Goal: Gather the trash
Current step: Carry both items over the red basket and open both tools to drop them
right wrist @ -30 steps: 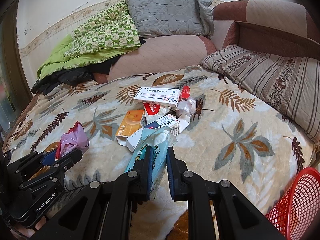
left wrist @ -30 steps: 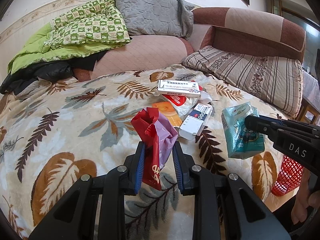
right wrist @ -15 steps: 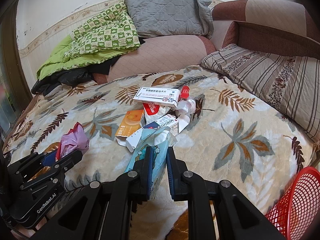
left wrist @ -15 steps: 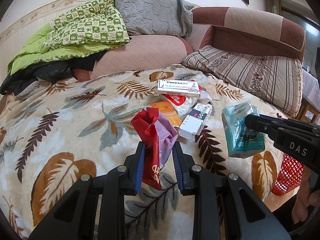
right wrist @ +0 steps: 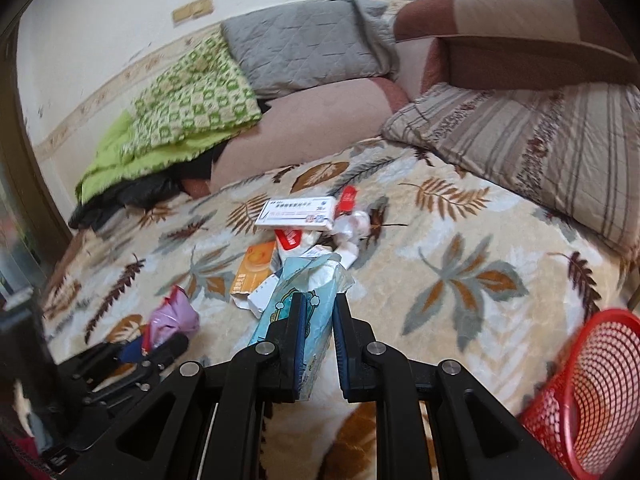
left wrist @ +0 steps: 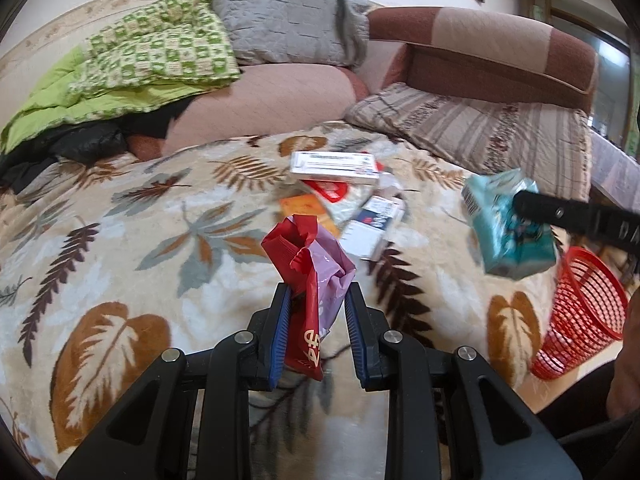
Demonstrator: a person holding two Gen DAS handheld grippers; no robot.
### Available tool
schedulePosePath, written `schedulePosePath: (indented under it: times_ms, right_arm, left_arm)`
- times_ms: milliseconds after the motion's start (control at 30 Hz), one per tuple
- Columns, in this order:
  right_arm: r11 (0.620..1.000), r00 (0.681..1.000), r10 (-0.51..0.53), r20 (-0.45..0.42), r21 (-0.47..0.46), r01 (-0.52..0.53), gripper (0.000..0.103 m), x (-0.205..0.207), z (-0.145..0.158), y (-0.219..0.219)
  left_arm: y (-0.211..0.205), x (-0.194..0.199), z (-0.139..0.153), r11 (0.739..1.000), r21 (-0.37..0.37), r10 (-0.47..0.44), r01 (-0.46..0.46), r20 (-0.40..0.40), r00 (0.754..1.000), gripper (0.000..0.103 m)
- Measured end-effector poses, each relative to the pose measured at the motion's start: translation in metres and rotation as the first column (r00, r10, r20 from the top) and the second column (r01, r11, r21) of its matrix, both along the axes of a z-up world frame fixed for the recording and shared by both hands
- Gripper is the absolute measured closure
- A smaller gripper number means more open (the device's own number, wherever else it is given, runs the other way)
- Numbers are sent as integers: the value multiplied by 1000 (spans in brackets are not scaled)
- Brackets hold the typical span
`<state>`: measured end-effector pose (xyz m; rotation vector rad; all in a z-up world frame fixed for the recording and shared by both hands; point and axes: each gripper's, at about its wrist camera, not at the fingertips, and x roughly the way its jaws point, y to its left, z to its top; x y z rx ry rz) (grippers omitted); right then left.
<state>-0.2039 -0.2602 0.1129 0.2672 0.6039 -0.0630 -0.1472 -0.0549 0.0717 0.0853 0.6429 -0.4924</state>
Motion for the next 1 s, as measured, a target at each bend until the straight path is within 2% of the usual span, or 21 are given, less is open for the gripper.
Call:
schedulePosePath:
  times_ms: [133,333,533,600,733,867,967,1000]
  right_arm:
    - [998,998,-56,15,36,55,89,-28,10,-32]
    - [971,976,-220,12,97,217,89,-87,19,-103]
    - [913,920,-391,-24,118,391,89,-143,6,-171]
    - [891,901,-432,-44,136,433,89,-157,-1,-188]
    - [861,875,-482,-55,158,484,89,-175,-8,-215]
    - [839,854,-516,-60,166,518,86,-185,-10,-234]
    - [818,834,-546,-80,163,551,78,-189,-14,-250]
    - [813,830,-552,-84,169,557,75,-191,-15,-254]
  left_arm:
    - [-17,-11,5,995,-19,-95,95,-7,995,77]
    - [-58,-32,21,958,-80,-278,275,-36,960,77]
    - [-129,-56,44,892,-106,-446,439,-45,894,77]
    - [-159,-64,49,863,-113,-501,493,-59,863,77]
    - [-221,-81,54,803,-129,-594,582,-97,799,77]
    - [-274,-96,53,757,-129,-653,640,-124,747,77]
    - [-305,-102,52,739,-138,-674,660,-152,723,66]
    - [-312,-103,51,735,-139,-678,663,-159,718,53]
